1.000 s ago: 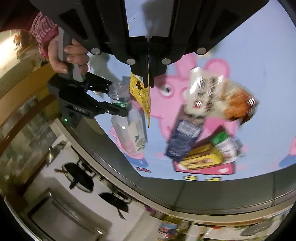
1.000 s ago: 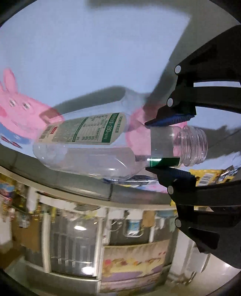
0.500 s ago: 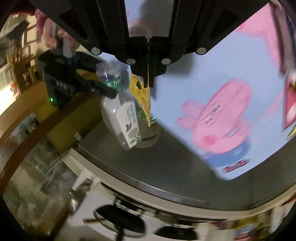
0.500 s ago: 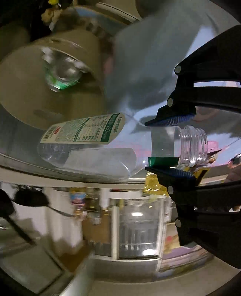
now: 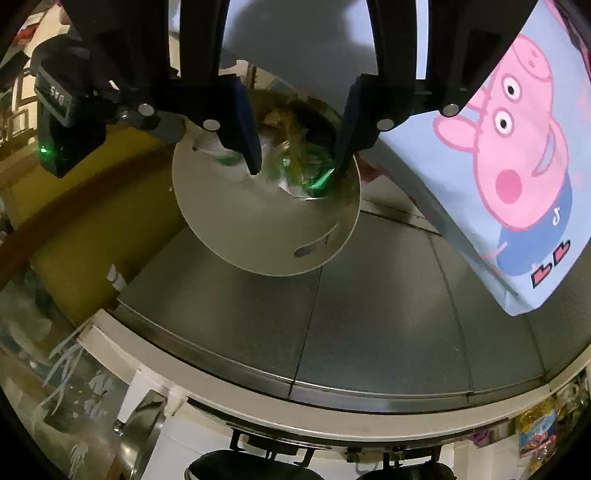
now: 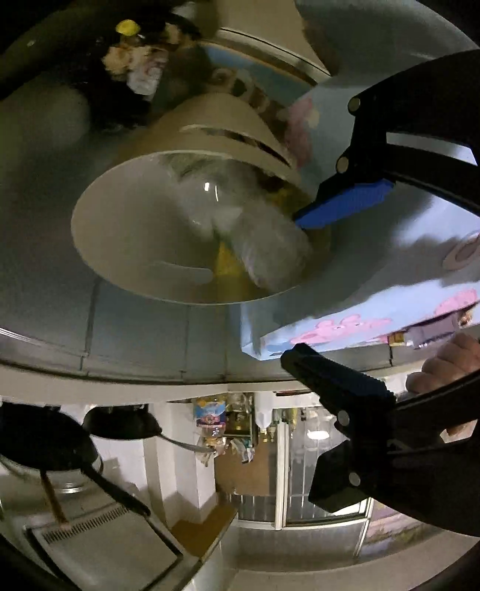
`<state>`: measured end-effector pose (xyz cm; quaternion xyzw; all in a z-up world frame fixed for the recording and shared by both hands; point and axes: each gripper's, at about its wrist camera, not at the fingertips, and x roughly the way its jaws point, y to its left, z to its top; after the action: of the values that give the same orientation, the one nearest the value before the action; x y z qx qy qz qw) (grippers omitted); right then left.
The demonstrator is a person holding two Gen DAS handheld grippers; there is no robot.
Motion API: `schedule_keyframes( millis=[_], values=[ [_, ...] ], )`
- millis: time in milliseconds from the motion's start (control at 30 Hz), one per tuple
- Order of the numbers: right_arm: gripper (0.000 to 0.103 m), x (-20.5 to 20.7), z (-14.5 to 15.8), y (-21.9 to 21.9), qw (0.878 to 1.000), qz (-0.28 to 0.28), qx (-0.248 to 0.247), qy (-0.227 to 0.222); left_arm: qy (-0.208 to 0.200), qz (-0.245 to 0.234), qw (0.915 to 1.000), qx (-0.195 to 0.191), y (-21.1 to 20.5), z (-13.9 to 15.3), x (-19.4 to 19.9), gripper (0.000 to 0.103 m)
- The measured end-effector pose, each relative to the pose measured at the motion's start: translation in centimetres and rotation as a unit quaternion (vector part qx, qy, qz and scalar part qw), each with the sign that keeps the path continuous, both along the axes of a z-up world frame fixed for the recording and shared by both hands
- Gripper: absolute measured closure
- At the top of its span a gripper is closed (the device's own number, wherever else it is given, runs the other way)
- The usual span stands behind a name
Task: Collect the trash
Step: 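Carry the bottle and yellow bag to the bin and open both grippers, then move both grippers back toward the remaining trash on the table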
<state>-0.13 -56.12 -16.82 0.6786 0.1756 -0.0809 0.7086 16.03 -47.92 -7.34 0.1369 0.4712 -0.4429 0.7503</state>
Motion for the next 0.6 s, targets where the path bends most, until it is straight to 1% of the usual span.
schedule_keyframes(
  millis=[67,167,233,300,367,433,500,600],
  values=[
    [0.033,-0.6,0.9,0.6,0.999,0.003,-0.034,-0.001,-0.008,0.003,1.0000,-0.003,0.9,0.3,-0.4,0.062],
    [0.033,-1.0,1.5,2.0,0.998,0.021,-0.067,-0.001,-0.009,0.011,0.9998,-0.017,2.7,0.9,-1.0,0.062],
    [0.034,-1.5,2.0,2.9,0.995,0.025,-0.093,0.005,-0.017,0.018,0.9994,-0.024,4.0,1.5,-1.6,0.062],
    [0.034,-2.1,2.5,3.7,0.993,0.021,-0.112,0.011,-0.036,0.023,0.9988,-0.026,5.0,2.2,-2.7,0.062],
    [0.034,-2.7,2.9,4.3,0.992,0.018,-0.124,0.014,-0.065,0.029,0.9972,-0.024,6.2,2.8,-4.0,0.062],
    [0.034,-3.4,3.7,4.9,0.990,0.012,-0.140,0.016,-0.085,0.034,0.9955,-0.025,7.3,3.4,-5.1,0.062],
    [0.034,-4.5,4.4,5.5,0.986,0.007,-0.166,0.020,-0.106,0.046,0.9929,-0.030,8.9,4.3,-6.2,0.062],
    [0.034,-5.5,6.6,7.0,0.970,-0.001,-0.239,0.038,-0.129,0.071,0.9886,-0.032,11.4,5.4,-7.1,0.062]
  ],
)
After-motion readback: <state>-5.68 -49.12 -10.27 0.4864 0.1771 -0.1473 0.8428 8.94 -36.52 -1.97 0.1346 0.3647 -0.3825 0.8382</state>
